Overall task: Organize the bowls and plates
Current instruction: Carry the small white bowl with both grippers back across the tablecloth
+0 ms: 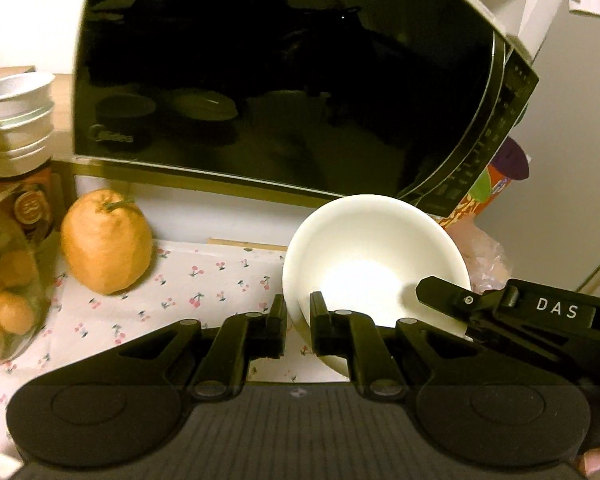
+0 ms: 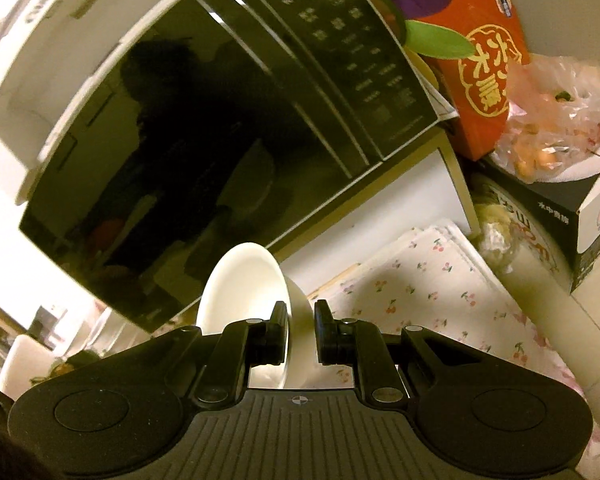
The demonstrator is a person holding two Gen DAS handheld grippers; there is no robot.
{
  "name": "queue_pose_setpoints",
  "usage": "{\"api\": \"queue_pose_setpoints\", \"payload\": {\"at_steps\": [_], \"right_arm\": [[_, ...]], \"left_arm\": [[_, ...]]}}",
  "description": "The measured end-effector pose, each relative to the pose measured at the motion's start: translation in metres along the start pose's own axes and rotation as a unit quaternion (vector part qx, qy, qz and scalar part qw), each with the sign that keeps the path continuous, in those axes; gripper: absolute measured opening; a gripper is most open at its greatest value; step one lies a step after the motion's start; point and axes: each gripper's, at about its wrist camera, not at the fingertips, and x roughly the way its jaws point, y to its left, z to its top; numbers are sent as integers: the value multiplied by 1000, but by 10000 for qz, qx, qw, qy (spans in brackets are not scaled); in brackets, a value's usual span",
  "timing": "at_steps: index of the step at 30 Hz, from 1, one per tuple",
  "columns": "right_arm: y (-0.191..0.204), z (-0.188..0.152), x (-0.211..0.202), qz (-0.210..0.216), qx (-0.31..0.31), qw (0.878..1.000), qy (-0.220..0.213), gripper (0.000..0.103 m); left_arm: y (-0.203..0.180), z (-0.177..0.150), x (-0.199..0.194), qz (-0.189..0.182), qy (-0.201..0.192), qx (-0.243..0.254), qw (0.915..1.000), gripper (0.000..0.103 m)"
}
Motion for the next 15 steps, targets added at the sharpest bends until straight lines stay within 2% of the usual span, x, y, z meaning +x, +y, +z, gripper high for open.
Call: {"api": "queue_pose_setpoints", "payload": {"at_steps": [15], "right_arm": [[31, -43, -27, 89, -163, 9993, 328, 15]], "left_arm": [[28, -29, -56, 56, 21, -326, 9995, 10]]}}
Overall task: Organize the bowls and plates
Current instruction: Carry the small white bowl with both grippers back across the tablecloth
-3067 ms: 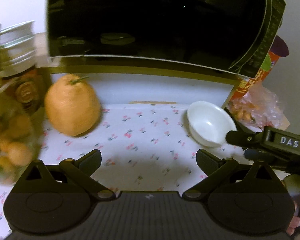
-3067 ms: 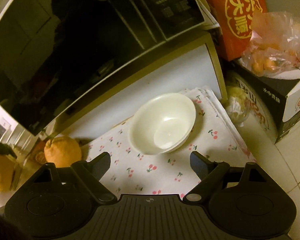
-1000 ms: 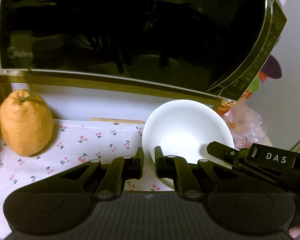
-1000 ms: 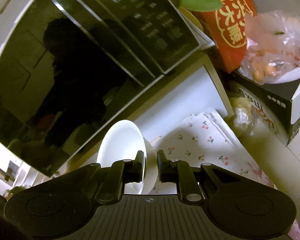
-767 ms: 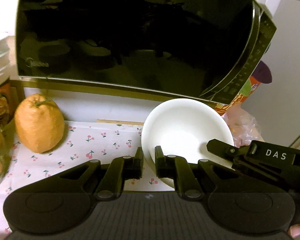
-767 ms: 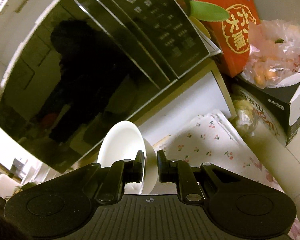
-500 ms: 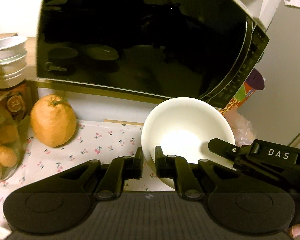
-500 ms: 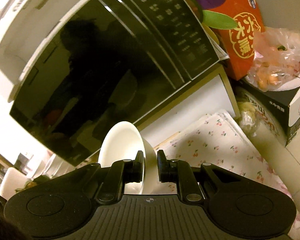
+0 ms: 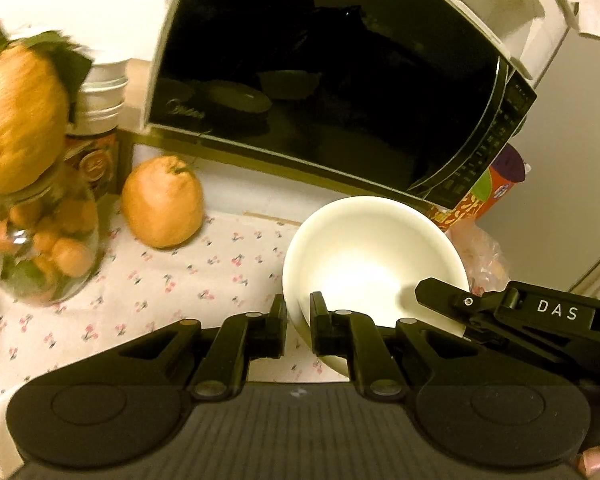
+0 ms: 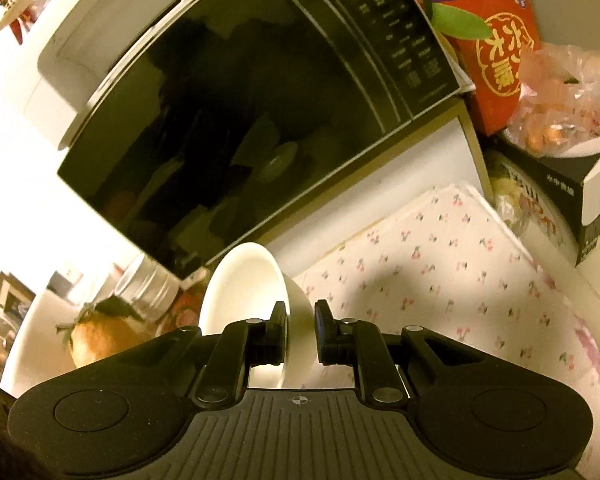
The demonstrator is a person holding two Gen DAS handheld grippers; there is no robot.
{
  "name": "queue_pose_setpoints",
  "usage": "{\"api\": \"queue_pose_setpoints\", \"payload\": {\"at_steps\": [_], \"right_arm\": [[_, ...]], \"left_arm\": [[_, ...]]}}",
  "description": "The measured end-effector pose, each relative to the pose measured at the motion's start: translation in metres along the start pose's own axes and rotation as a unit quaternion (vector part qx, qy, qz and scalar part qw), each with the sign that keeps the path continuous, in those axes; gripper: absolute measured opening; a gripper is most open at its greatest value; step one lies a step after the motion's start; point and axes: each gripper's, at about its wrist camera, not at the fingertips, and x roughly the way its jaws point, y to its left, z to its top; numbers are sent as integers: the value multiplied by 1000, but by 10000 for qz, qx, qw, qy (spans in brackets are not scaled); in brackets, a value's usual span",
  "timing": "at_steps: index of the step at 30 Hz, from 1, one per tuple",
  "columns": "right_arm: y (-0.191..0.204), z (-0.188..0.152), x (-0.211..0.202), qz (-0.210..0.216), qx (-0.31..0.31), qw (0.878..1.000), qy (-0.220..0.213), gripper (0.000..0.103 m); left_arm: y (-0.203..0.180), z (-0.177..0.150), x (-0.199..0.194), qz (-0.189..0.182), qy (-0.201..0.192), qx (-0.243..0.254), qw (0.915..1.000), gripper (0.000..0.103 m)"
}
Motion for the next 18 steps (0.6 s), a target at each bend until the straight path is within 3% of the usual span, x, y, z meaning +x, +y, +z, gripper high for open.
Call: {"api": "queue_pose_setpoints", "payload": {"at_steps": [18], "right_arm": [[26, -54, -5, 23, -147, 9985, 529, 15]], "left_arm": [[44, -38, -44, 130, 166, -338, 9992, 10]]}}
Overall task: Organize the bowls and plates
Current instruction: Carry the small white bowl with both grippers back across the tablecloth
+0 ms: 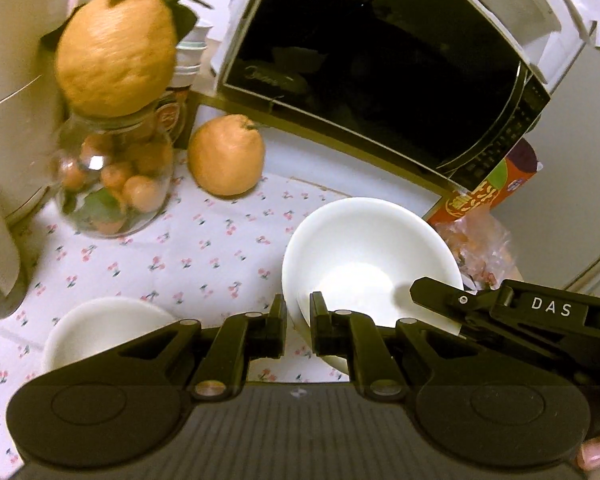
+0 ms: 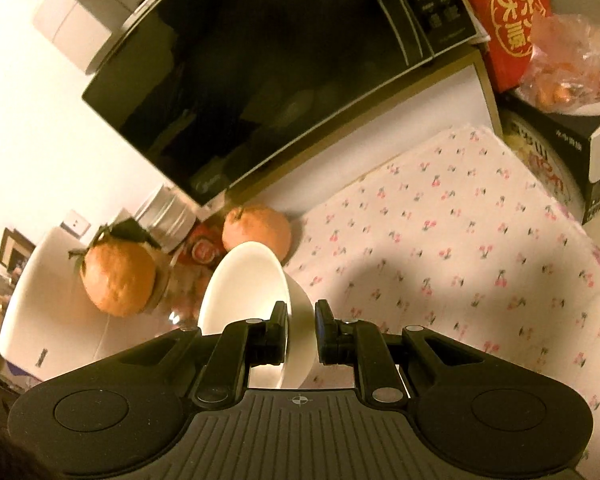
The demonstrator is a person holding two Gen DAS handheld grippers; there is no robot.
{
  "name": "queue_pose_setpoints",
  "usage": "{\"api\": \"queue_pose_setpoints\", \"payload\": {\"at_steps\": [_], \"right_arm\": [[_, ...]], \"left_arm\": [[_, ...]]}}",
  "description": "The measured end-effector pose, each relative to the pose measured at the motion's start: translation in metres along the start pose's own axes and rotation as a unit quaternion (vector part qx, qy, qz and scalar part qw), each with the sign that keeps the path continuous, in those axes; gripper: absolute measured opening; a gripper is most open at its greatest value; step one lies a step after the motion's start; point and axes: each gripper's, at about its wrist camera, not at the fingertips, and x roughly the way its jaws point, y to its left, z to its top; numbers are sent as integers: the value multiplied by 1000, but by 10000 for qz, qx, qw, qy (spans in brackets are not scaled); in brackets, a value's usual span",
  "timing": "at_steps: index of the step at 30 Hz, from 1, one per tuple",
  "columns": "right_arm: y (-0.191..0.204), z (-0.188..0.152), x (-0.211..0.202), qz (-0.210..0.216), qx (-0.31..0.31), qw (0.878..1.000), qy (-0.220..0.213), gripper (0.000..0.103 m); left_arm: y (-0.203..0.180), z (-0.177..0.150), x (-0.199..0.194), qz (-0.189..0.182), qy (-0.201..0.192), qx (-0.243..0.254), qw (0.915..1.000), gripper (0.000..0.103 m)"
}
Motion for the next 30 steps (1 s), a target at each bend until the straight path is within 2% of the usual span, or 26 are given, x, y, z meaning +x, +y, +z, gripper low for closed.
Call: {"api": "queue_pose_setpoints", "payload": {"at_steps": [17, 30], "right_arm": [[27, -38, 15, -65, -374, 9987, 336, 15], [66, -53, 24, 254, -695, 9959, 527, 17]], "left_arm": [[36, -22, -25, 12, -64, -393, 9992, 10], [66, -22, -52, 160, -109, -546, 9983, 10]]}}
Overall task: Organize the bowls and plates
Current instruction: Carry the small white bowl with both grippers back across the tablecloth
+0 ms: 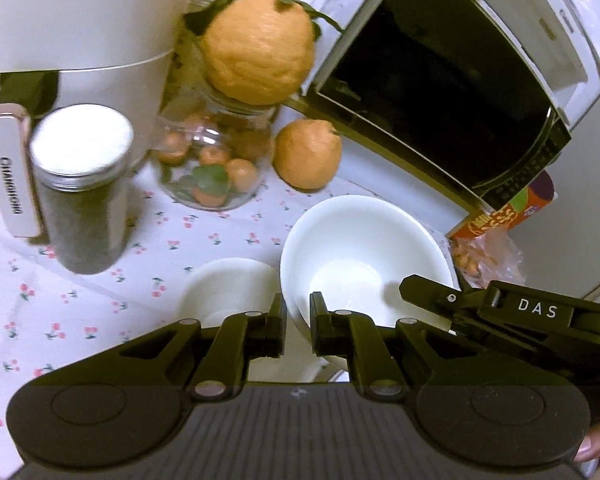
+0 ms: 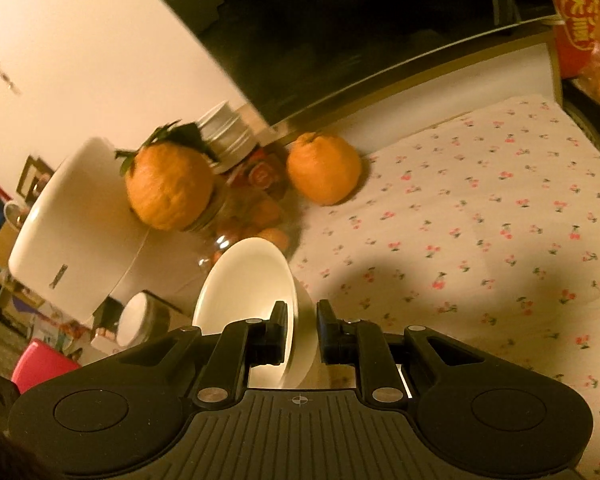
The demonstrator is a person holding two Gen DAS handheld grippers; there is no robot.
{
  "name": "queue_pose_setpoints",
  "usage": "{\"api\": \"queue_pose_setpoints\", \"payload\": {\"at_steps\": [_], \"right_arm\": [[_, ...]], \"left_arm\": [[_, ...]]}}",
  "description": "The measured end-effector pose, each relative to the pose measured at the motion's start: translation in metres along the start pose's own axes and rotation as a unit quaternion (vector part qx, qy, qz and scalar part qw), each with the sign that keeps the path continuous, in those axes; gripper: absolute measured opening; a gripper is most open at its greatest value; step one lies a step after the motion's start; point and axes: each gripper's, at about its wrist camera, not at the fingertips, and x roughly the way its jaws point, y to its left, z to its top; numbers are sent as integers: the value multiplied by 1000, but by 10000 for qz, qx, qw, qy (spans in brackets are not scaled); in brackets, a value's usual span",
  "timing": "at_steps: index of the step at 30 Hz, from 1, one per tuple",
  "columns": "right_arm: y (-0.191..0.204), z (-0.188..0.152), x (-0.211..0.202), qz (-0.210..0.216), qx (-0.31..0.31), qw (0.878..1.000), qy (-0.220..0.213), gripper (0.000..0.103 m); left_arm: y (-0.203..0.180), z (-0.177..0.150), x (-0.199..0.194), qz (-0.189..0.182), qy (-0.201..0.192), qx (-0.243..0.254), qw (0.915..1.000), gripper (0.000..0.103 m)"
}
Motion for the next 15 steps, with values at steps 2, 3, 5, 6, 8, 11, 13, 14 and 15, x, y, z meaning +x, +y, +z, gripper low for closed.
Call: {"api": "queue_pose_setpoints", "payload": {"at_steps": [2, 3, 5, 6, 8, 11, 13, 14, 15], "right_arm": [[6, -3, 3, 21, -44, 10000, 42, 17], [9, -4, 5, 33, -61, 10000, 68, 17], [13, -6, 9, 48, -71, 9999, 110, 17], [15, -8, 10, 45, -80, 9999, 133, 17], [20, -11, 13, 29, -131, 9998, 178, 17], [25, -17, 17, -22, -242, 9994, 259, 17], [27, -21, 21, -78, -290, 9990, 319, 17], [28, -23, 23, -103, -306, 9989, 346, 17], [28, -24, 25, -128, -315, 9987, 370, 17]], "left_arm": [[6, 0, -5, 34, 6, -35, 10000, 10], [8, 0, -7, 53, 3, -44, 10000, 10], [11, 0, -10, 98, 15, -63, 9999, 10], [13, 0, -12, 119, 24, -66, 9999, 10], [16, -1, -13, 186, 52, -53, 9998, 10], [19, -2, -13, 302, 101, -39, 9995, 10], [22, -3, -11, 375, 154, -39, 9992, 10], [23, -3, -10, 409, 190, -38, 9990, 10], [24, -3, -9, 435, 231, -44, 9988, 10]]}}
